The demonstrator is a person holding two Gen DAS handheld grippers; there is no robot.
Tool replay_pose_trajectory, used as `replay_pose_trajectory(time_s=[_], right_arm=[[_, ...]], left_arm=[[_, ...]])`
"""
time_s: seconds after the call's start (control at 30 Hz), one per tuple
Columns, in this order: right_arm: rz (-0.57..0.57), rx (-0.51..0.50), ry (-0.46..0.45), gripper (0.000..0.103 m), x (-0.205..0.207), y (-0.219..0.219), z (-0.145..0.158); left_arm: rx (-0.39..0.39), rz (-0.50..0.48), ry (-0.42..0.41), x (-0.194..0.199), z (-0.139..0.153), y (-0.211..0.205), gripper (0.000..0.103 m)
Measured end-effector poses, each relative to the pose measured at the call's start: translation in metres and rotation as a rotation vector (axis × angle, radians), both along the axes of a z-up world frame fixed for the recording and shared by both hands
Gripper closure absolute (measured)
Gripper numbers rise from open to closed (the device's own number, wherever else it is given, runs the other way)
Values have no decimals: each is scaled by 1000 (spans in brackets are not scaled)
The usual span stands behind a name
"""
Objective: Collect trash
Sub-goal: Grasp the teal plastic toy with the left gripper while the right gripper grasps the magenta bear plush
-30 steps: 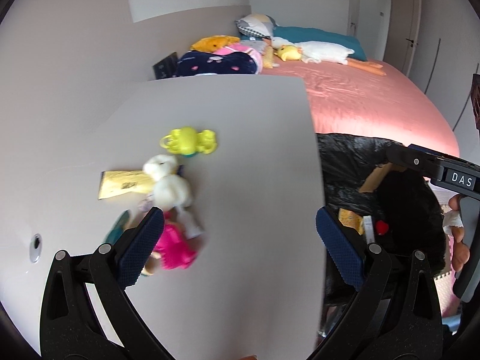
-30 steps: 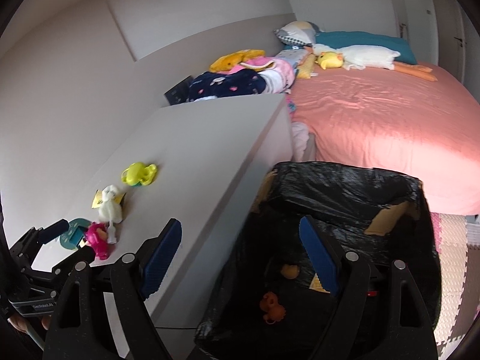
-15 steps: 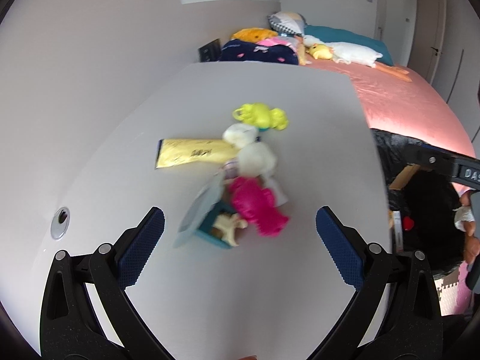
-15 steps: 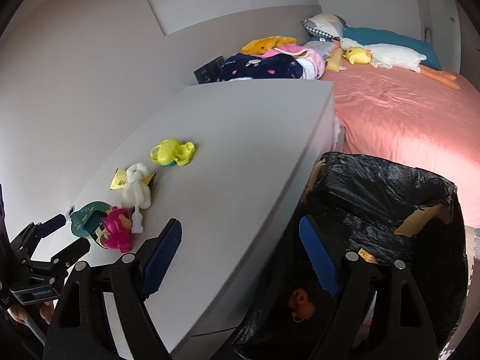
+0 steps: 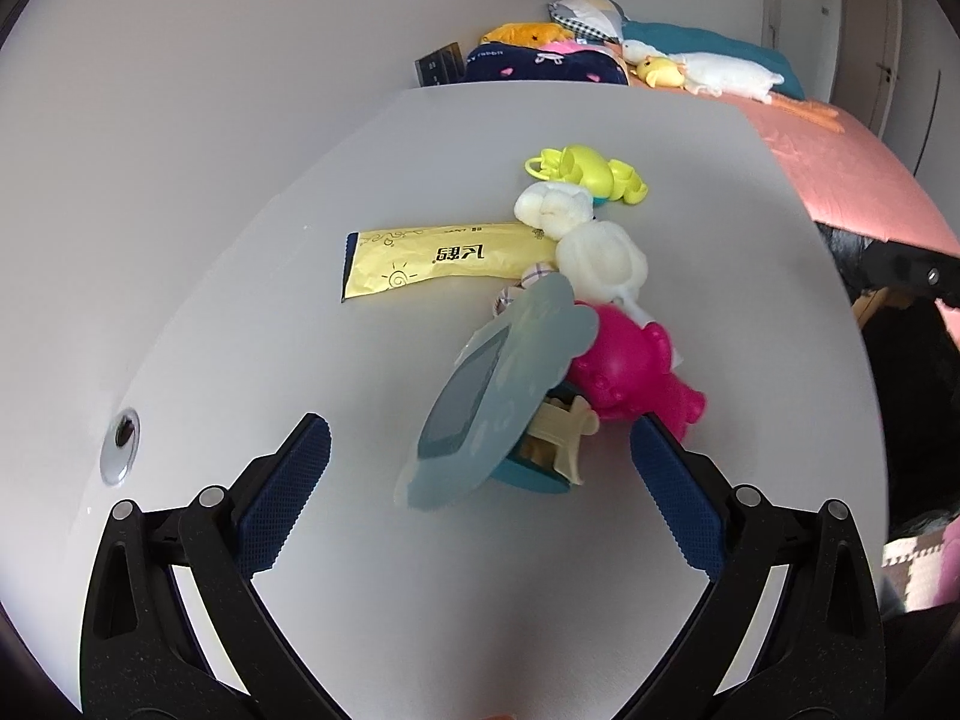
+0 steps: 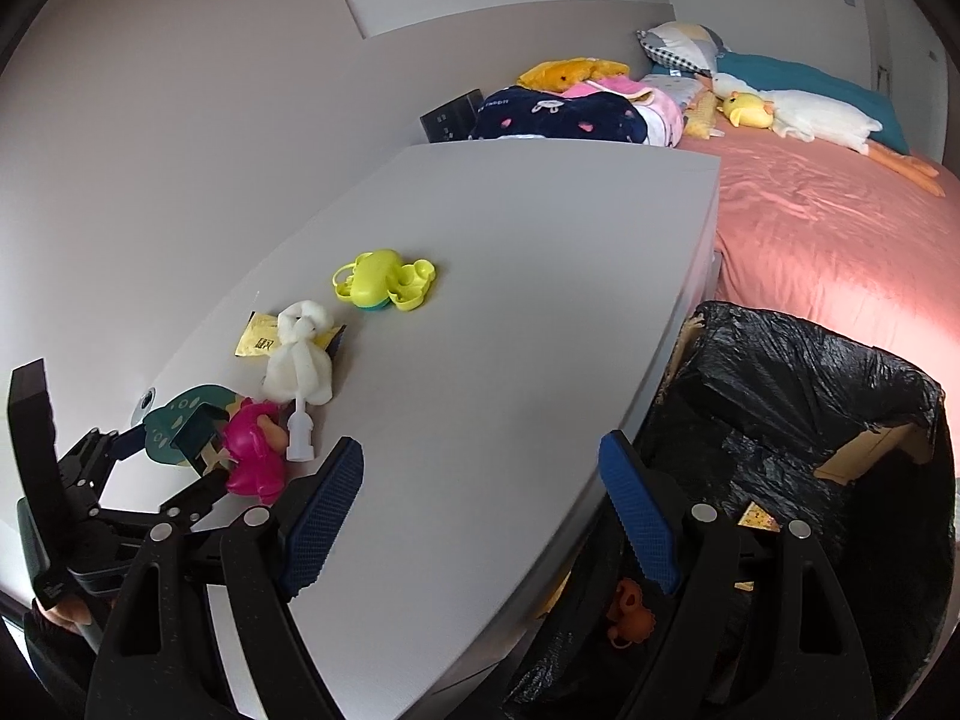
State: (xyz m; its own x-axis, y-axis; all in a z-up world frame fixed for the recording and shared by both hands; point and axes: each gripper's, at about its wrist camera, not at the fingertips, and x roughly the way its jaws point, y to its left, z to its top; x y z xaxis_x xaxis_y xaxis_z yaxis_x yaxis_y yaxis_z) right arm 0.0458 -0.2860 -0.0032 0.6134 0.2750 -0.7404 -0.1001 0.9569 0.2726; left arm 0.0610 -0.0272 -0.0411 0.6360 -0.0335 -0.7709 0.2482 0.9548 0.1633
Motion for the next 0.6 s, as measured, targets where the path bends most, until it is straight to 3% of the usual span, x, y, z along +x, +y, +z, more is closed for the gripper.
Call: replay_pose_trajectory(time_s=[0.33,0.47,0.6], right_arm=[[34,-2,1,22,6,16,-2],[65,-6,-6,22,9,31,-1],[103,-1,-5,22,12,48,-1]], left_arm=[[22,-18,1,10,-14,6,22],[-20,-41,11,14,-16,9,39],[-41,-22,-4,14,-12,15,41]])
